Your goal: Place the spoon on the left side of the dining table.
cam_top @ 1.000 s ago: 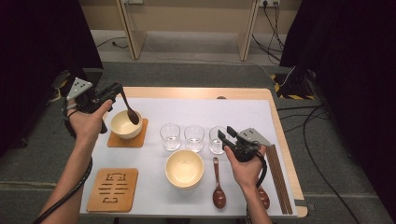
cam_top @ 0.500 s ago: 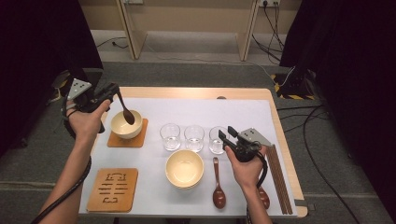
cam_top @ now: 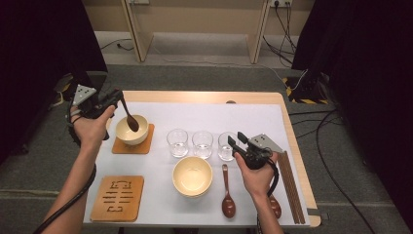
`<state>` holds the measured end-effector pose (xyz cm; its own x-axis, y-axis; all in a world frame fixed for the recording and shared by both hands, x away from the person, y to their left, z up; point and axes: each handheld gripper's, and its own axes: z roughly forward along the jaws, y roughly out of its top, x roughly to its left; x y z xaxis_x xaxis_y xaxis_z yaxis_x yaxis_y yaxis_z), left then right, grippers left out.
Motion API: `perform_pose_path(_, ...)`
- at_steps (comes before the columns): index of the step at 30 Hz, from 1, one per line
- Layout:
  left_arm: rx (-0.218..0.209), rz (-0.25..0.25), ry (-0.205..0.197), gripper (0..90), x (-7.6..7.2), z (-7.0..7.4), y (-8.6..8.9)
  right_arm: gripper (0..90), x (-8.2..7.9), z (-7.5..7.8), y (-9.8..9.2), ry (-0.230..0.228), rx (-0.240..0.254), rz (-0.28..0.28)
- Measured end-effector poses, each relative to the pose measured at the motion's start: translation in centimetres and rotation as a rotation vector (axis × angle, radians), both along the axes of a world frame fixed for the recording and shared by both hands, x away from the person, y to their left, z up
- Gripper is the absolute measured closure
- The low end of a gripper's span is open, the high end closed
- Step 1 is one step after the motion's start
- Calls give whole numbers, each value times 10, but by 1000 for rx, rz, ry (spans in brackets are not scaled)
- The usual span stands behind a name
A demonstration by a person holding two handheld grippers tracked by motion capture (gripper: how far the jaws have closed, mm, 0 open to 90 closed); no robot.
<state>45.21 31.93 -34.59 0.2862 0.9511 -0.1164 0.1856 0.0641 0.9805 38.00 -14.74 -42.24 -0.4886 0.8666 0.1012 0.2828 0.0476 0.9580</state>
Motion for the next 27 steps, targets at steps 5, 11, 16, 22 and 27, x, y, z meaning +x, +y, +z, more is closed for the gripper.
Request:
perform_pose_path(5,-8,11,18,746,6,-6,0,573,0,0,-1,4,4,-1)
perform_pose_path(11,-11,39,55,745,18,-18,2,573,0,1,-4,-1,10,-7)
perform_pose_path(16,-20,58,76,745,22,-24,5,573,1,0,-4,3,11,-4)
perform_pose_path(22,-16,79,111,745,29,-35,8,573,0,1,-2,3,10,-1)
perform_pose_path(27,-27,96,123,744,34,-42,9,572,1,1,-3,5,10,1)
